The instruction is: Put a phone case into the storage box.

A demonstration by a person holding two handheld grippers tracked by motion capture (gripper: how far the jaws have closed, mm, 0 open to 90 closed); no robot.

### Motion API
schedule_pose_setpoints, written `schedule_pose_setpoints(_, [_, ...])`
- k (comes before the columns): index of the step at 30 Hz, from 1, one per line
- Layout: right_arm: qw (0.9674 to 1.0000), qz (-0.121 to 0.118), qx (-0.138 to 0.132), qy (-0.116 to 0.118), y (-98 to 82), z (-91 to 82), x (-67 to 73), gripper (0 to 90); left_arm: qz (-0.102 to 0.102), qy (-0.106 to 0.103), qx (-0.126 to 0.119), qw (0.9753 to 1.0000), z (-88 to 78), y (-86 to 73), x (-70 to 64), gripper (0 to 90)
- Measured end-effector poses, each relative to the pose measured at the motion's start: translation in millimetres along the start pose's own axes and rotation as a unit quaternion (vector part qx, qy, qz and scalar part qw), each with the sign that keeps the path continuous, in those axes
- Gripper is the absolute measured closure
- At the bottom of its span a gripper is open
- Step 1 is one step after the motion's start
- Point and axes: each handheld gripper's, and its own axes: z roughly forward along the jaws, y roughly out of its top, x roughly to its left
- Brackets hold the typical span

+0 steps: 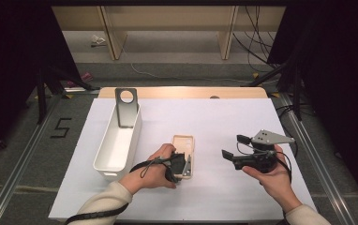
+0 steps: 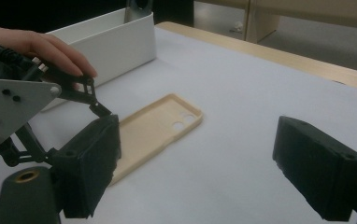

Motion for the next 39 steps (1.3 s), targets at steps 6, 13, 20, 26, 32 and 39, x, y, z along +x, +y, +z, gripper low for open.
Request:
schedule_pose_setpoints(6, [1.0,0.0,0.0,0.0,0.0,0.0,0.0,16.1,0.008,-0.001,0.006,1.0,3.4,1.3,-0.2,29.6])
schedule_pose_setpoints(13, [1.0,-0.001,0.0,0.001,0.0,0.1,0.1,16.0,0.005,-0.006,0.009,0.9999,5.5,1.8,-0.7,29.9])
schedule_pose_setpoints(20, [1.0,0.0,0.0,0.001,0.0,0.1,0.0,16.1,0.018,-0.011,0.015,0.9997,5.8,3.8,1.5,30.9])
schedule_pose_setpoints(26, [1.0,0.0,0.0,0.001,-0.1,0.2,-0.1,16.1,0.01,-0.024,0.017,0.9995,6.6,4.6,2.3,34.3])
schedule_pose_setpoints(32, [1.0,0.0,0.0,0.001,-0.1,0.2,-0.1,16.1,0.011,-0.043,0.024,0.9987,6.5,5.5,4.5,39.7])
schedule_pose_setpoints(39, [1.0,0.0,0.0,0.001,0.0,0.1,-0.1,16.1,0.011,-0.06,0.028,0.9977,6.4,6.5,4.9,47.9])
